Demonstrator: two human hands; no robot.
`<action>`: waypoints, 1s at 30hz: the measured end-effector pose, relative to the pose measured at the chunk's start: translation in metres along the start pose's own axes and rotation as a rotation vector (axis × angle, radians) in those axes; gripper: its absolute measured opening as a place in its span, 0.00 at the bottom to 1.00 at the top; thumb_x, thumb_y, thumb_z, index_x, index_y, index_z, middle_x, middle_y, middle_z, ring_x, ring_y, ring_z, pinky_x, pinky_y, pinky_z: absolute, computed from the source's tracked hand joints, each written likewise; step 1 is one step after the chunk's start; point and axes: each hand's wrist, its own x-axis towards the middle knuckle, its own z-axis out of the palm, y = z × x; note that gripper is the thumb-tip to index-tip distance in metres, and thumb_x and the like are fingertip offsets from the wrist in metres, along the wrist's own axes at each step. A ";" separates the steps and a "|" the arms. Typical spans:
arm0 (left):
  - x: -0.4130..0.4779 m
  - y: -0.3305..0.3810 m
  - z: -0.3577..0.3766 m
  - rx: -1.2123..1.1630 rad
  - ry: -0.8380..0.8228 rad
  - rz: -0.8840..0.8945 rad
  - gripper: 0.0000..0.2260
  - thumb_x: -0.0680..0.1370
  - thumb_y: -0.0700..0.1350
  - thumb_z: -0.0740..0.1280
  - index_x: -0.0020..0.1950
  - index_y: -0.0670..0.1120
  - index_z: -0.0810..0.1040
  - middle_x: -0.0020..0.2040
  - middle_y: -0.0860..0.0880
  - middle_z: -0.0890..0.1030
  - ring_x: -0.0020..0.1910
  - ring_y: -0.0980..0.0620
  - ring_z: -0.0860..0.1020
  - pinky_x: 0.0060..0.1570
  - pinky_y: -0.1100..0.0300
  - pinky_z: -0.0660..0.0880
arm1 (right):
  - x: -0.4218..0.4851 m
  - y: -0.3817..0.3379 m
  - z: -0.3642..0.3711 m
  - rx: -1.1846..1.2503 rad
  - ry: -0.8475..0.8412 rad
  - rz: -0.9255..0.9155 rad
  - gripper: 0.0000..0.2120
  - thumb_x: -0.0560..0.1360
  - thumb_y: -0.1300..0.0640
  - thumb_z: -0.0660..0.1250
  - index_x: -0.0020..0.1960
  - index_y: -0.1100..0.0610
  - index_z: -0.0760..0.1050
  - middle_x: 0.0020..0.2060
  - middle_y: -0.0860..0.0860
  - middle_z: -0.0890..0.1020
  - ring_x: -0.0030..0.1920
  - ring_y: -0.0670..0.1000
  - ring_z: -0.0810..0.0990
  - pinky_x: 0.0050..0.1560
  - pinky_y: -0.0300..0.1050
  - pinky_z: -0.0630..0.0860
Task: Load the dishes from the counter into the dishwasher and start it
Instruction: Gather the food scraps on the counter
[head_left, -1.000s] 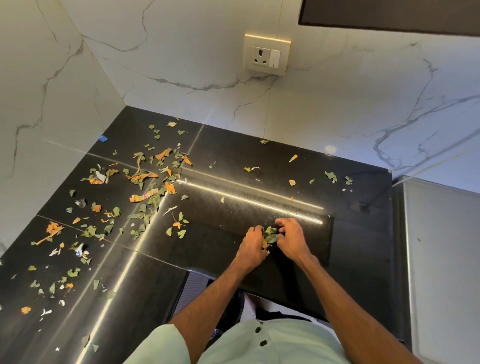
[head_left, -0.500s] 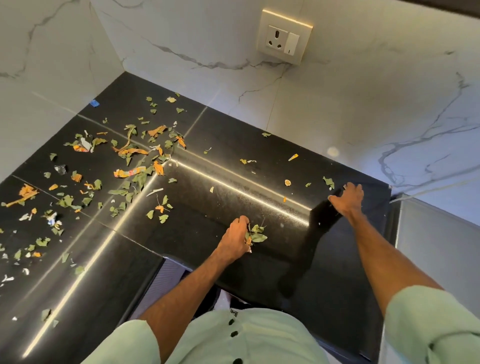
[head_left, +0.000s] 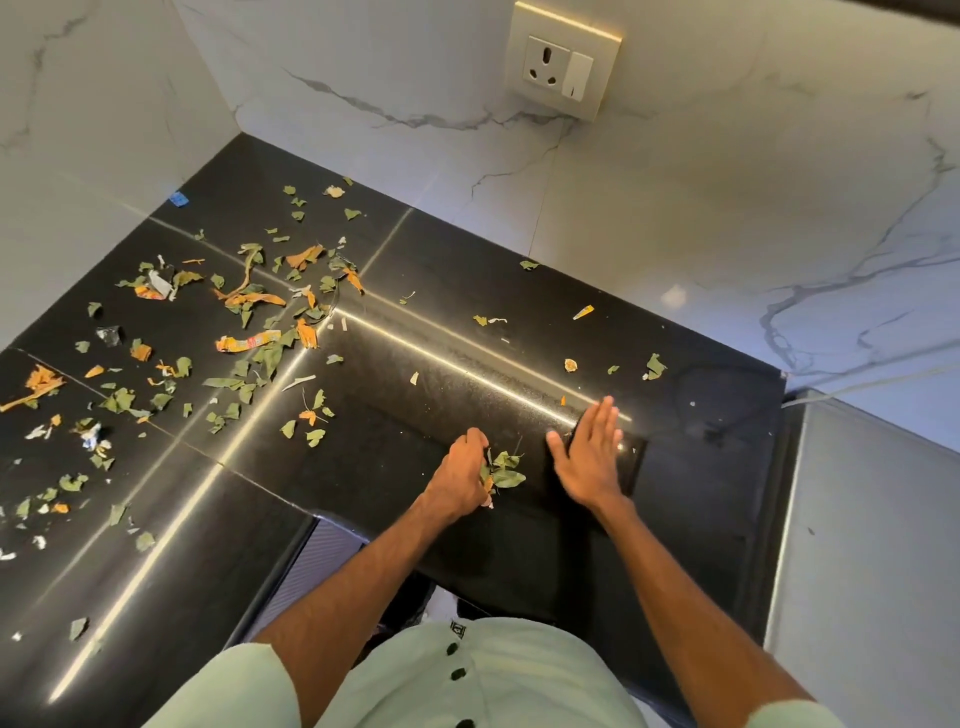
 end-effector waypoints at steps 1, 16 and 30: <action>0.000 0.000 0.000 0.002 0.003 0.000 0.35 0.63 0.37 0.82 0.64 0.48 0.67 0.55 0.49 0.73 0.51 0.52 0.75 0.55 0.55 0.78 | -0.005 -0.002 0.005 0.001 -0.009 -0.057 0.42 0.82 0.36 0.49 0.78 0.59 0.27 0.77 0.55 0.27 0.77 0.54 0.27 0.74 0.51 0.30; -0.001 -0.003 0.005 -0.007 0.021 0.013 0.34 0.66 0.35 0.79 0.64 0.49 0.66 0.56 0.50 0.72 0.51 0.54 0.73 0.55 0.60 0.75 | 0.087 0.038 -0.078 0.014 0.044 0.022 0.38 0.84 0.44 0.56 0.82 0.60 0.40 0.81 0.56 0.38 0.80 0.58 0.36 0.78 0.61 0.39; -0.002 -0.003 0.003 -0.023 -0.002 0.012 0.34 0.65 0.34 0.79 0.65 0.49 0.66 0.57 0.49 0.71 0.50 0.53 0.74 0.54 0.56 0.78 | 0.092 -0.024 -0.063 -0.030 -0.091 -0.313 0.36 0.84 0.48 0.58 0.82 0.56 0.41 0.81 0.51 0.39 0.80 0.51 0.37 0.78 0.58 0.40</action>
